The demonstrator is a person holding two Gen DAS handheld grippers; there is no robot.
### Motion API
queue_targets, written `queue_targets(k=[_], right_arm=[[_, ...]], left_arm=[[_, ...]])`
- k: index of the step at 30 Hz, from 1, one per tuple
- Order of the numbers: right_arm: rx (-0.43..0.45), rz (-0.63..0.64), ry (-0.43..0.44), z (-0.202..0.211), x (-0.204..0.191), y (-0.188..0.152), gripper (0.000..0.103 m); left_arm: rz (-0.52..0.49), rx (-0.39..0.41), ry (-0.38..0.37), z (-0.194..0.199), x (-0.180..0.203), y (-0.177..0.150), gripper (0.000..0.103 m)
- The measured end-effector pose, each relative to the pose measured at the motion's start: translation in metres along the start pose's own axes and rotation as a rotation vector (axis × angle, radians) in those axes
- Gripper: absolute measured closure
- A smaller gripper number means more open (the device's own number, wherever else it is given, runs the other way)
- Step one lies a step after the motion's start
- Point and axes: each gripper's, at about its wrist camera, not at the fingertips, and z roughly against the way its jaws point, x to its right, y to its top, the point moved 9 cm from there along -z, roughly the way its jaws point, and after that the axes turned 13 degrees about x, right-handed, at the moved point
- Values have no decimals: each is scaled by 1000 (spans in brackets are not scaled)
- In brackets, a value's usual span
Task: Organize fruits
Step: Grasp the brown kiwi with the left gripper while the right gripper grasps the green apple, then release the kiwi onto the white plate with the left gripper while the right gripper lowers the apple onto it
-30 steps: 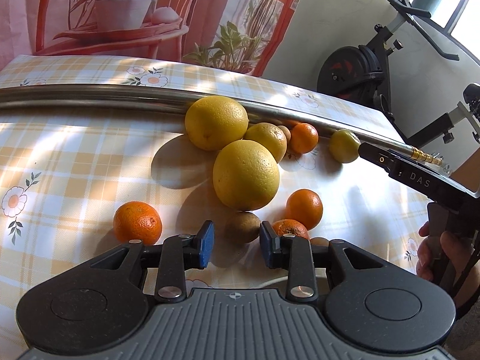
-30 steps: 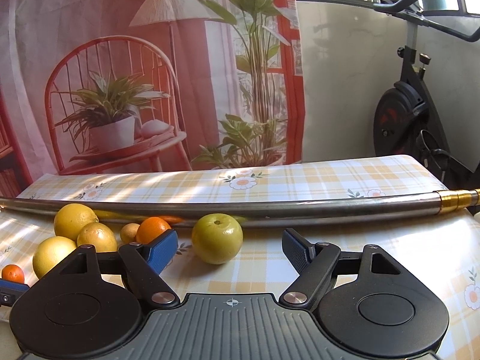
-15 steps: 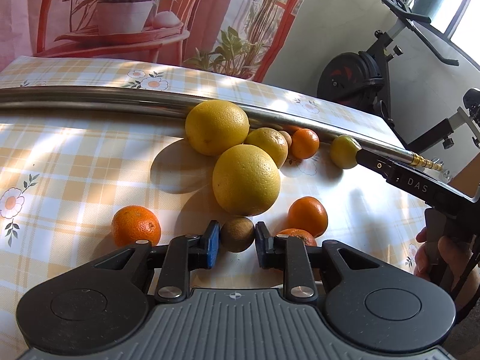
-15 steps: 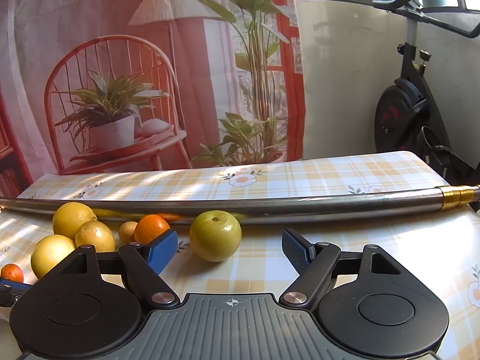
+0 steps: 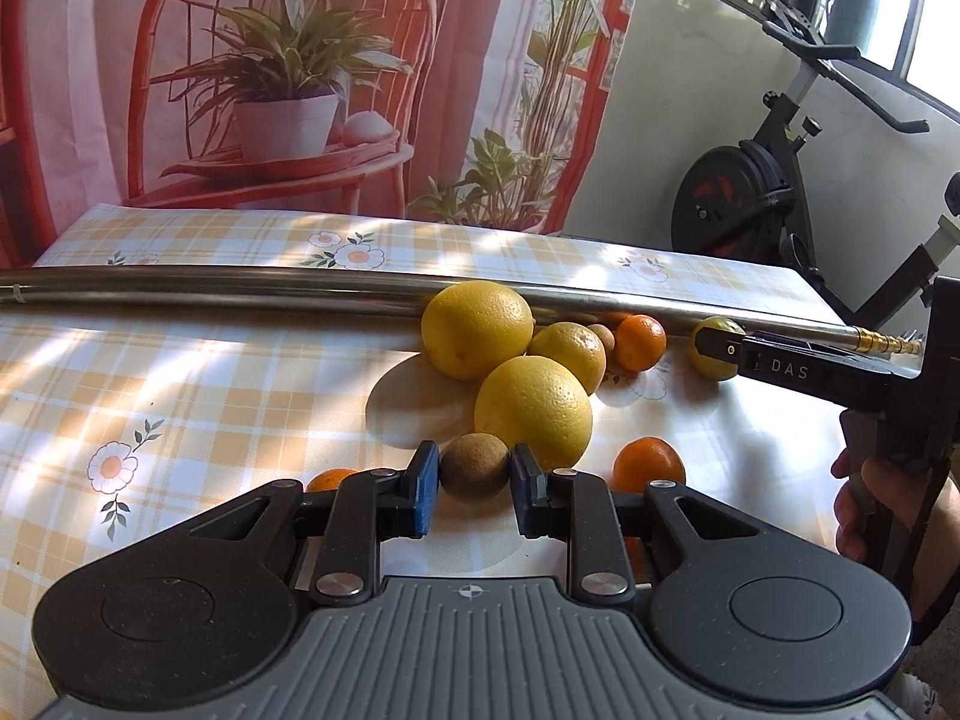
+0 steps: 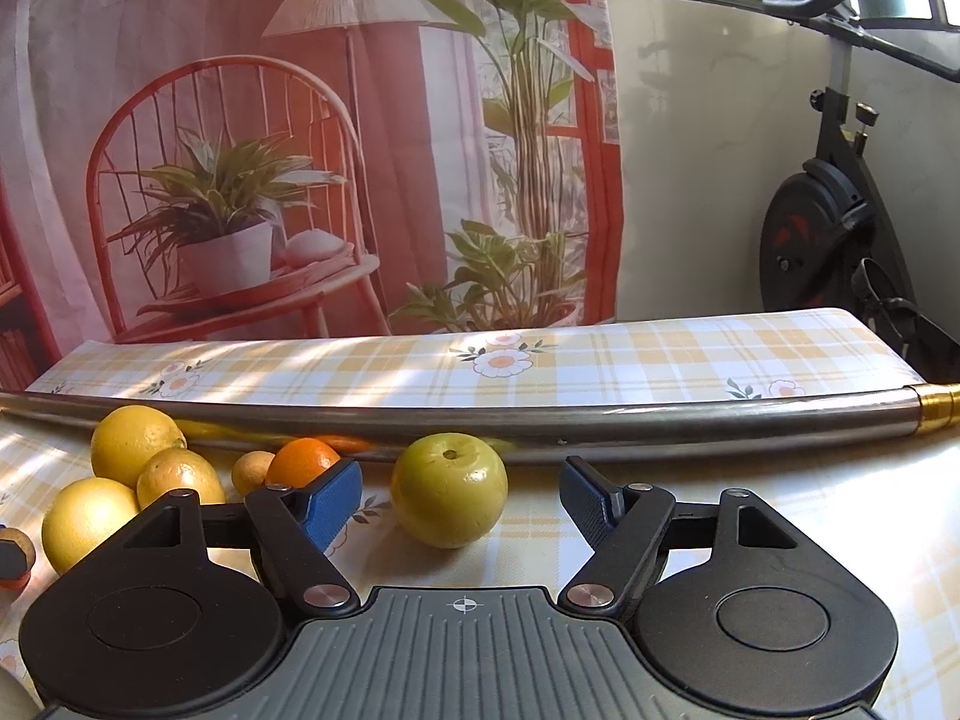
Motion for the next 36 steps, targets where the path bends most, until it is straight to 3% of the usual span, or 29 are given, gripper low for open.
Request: queue_targets(k=[5,10,20,31,36], right_arm=[[-23,8,10,-11,-3,-3,51],[-43,17,14,-17,-5,-6,59],[-47,-39,42,3,-4,-6,60],[-22,-48,146,84,-45,11,60],[-42,-21,190,122,-69,3,60]], left_arm=[[-5,11,9,1,-2,-2,76],[-17,13,4,3,1,-2,76],[-55,33,-3,23,7,-2,76],[-80,30,-24,63,11,-18,76],[-84,11,-26,78,10,-33,76]])
